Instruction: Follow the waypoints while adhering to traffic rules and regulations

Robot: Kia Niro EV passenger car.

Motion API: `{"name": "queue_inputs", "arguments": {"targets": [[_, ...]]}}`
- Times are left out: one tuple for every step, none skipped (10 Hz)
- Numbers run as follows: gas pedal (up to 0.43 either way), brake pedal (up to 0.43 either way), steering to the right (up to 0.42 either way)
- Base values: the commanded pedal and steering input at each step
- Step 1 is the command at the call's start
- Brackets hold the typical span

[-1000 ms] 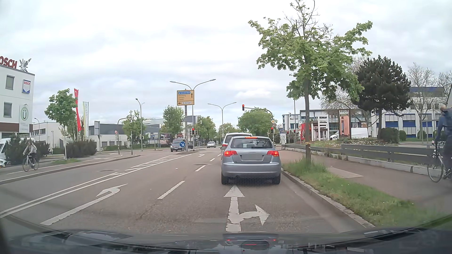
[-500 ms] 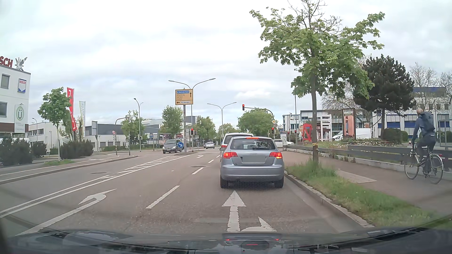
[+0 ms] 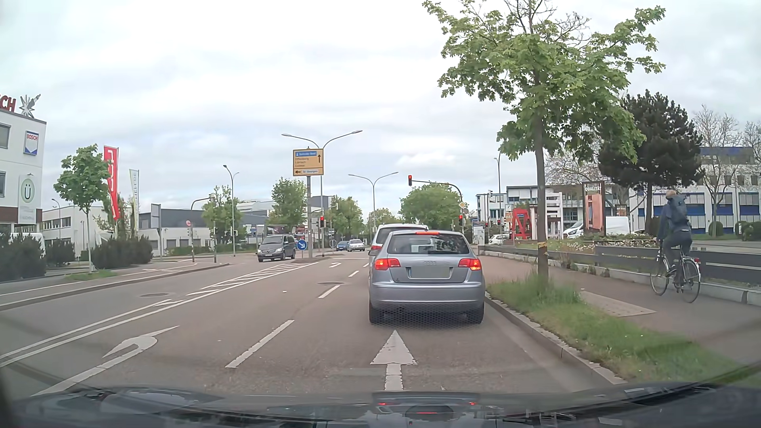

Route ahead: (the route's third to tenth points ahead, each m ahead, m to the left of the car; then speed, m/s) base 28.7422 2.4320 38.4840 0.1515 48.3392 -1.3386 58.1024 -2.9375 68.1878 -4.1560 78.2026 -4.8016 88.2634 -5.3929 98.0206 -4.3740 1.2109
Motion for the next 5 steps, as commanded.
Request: {"name": "queue_inputs", "arguments": {"targets": [[0.0,0.073,0.001],[0.0,0.073,0.001],[0.0,0.073,0.001],[0.0,0.073,0.001],[0.0,0.073,0.001]]}}
